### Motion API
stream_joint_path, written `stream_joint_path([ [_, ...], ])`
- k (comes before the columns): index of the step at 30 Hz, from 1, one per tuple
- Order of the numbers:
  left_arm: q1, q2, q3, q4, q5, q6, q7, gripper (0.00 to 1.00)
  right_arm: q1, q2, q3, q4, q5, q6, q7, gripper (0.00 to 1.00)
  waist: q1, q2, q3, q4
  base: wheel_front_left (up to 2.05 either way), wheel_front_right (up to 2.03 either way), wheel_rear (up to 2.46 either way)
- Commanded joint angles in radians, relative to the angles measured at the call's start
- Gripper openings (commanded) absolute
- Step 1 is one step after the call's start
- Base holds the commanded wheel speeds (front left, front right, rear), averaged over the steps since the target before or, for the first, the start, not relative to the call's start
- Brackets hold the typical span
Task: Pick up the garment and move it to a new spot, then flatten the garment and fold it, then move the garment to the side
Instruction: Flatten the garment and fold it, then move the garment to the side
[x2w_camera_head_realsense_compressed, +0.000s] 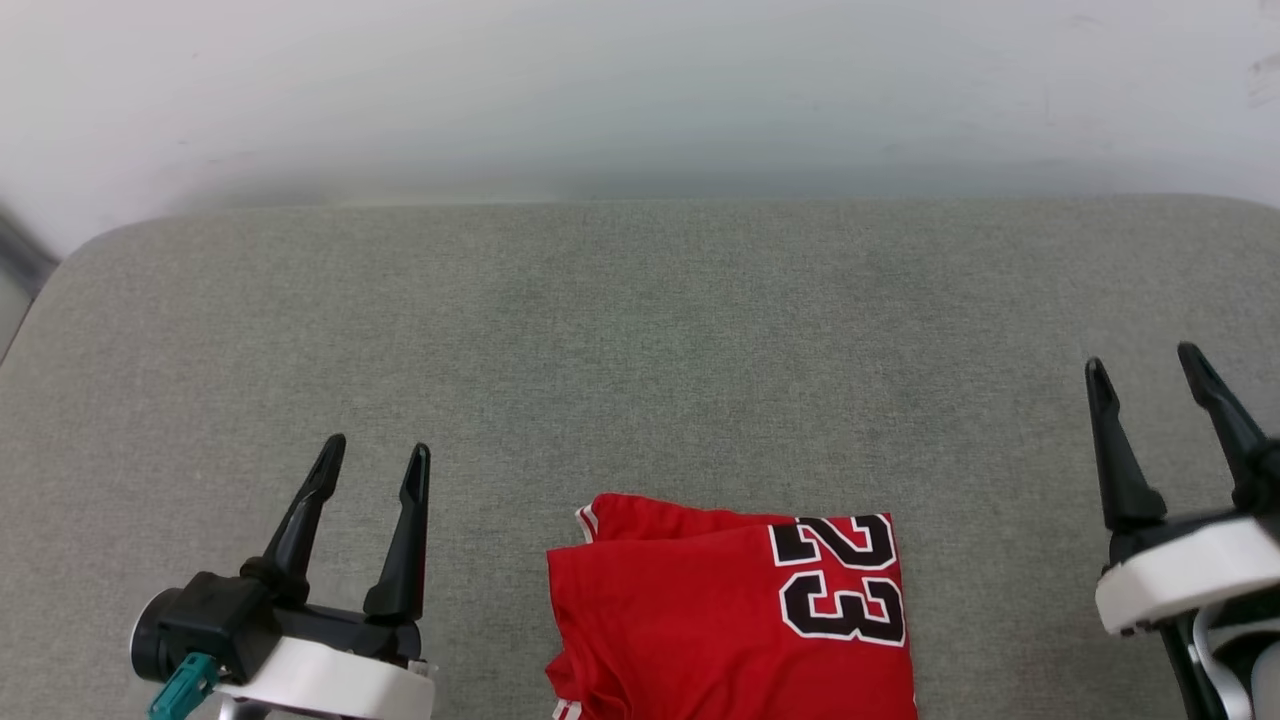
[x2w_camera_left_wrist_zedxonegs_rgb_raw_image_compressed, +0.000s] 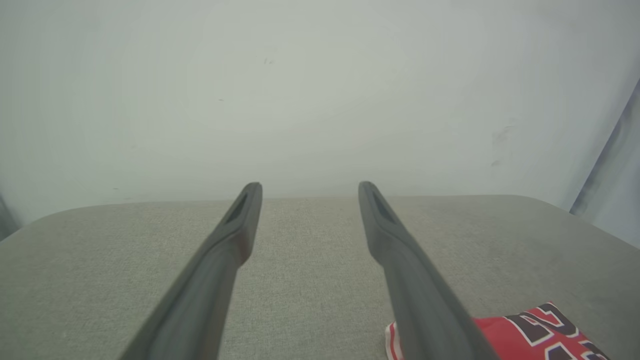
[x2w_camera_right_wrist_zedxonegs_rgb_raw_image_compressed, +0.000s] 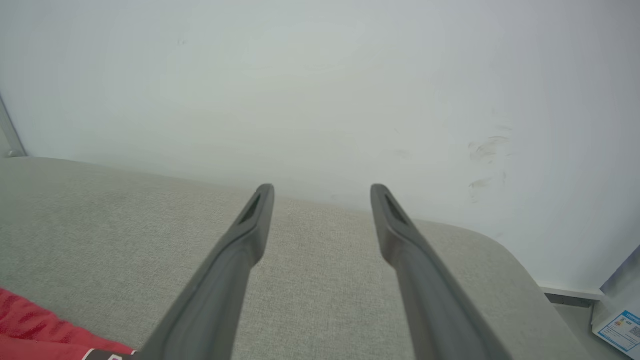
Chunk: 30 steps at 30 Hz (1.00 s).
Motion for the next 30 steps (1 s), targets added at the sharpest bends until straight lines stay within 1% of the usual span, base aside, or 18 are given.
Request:
stream_joint_path([
  [1, 0.012, -0.001, -0.006, -0.003, -0.003, -0.002, -0.002, 1.0, 0.026, 0.016, -0.012, -0.019, -0.014, 0.0, -0.019, 1.0, 0.0, 0.0, -0.001, 0.003, 0.0, 0.0, 0.0],
  [5, 0.023, -0.002, -0.011, -0.007, -0.002, -0.002, -0.002, 1.0, 0.091, 0.072, -0.037, -0.061, -0.018, 0.0, -0.066, 1.0, 0.0, 0.0, -0.004, 0.006, 0.0, 0.0, 0.0],
  [9, 0.029, 0.002, -0.013, -0.007, -0.004, -0.002, -0.002, 1.0, 0.115, 0.105, -0.031, -0.073, -0.028, 0.0, -0.073, 1.0, 0.0, 0.0, -0.009, 0.006, 0.0, 0.0, 0.0],
  [15, 0.027, 0.005, -0.015, -0.009, 0.0, -0.002, -0.002, 1.0, 0.125, 0.117, -0.017, -0.072, -0.033, 0.0, -0.06, 1.0, 0.0, 0.0, -0.017, 0.008, 0.0, 0.0, 0.0],
  [24, 0.03, -0.001, -0.024, -0.008, 0.004, -0.002, -0.002, 1.0, 0.131, 0.116, -0.012, -0.078, -0.036, 0.0, -0.034, 1.0, 0.0, 0.0, -0.011, 0.015, 0.0, 0.0, 0.0],
  [25, 0.026, -0.001, -0.026, -0.008, 0.004, -0.002, -0.002, 1.0, 0.136, 0.126, -0.018, -0.07, -0.005, 0.0, 0.008, 1.0, 0.0, 0.0, -0.005, 0.017, 0.0, 0.0, 0.0],
  [27, 0.02, -0.001, -0.028, -0.008, 0.005, -0.002, -0.002, 1.0, 0.137, 0.106, 0.002, -0.084, 0.005, 0.0, 0.065, 1.0, 0.0, 0.0, 0.002, 0.021, 0.0, 0.0, 0.0],
  [30, 0.01, 0.003, -0.027, -0.005, 0.007, -0.002, -0.002, 1.0, 0.145, 0.075, 0.033, -0.102, 0.034, 0.0, 0.199, 1.0, 0.0, 0.0, 0.017, 0.026, 0.0, 0.0, 0.0],
])
